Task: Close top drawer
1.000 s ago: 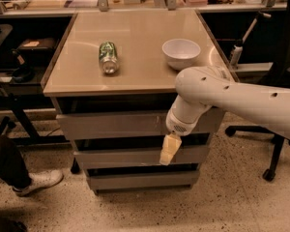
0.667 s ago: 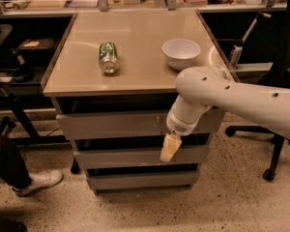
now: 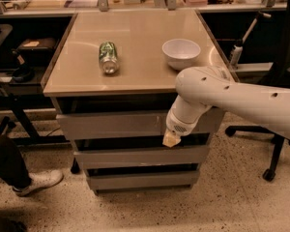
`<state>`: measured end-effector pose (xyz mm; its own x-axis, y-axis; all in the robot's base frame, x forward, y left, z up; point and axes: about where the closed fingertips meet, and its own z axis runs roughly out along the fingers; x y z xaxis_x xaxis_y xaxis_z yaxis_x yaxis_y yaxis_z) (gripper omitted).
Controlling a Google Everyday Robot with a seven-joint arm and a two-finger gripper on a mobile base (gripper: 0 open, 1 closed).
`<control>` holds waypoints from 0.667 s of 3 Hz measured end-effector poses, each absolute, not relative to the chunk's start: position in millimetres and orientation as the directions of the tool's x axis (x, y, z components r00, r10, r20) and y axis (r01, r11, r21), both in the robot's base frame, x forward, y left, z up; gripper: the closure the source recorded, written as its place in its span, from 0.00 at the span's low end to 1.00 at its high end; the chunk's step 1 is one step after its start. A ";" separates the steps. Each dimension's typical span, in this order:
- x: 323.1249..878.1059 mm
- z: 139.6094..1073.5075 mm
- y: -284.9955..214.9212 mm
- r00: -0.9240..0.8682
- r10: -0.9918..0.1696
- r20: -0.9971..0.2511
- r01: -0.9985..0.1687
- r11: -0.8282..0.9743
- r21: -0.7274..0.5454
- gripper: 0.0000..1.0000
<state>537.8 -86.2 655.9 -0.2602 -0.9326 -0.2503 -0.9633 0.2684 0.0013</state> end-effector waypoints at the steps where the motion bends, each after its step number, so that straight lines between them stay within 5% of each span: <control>1: 549.1 651.9 -77.3 -0.263 -0.935 -0.239 -0.962 0.273 -0.009 0.94; 2: 584.0 655.3 -60.6 -0.275 -0.934 -0.227 -0.955 0.293 -0.051 1.00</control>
Offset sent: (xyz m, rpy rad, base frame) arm 0.0565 0.0310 -0.0005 -0.0313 -0.0560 -0.0393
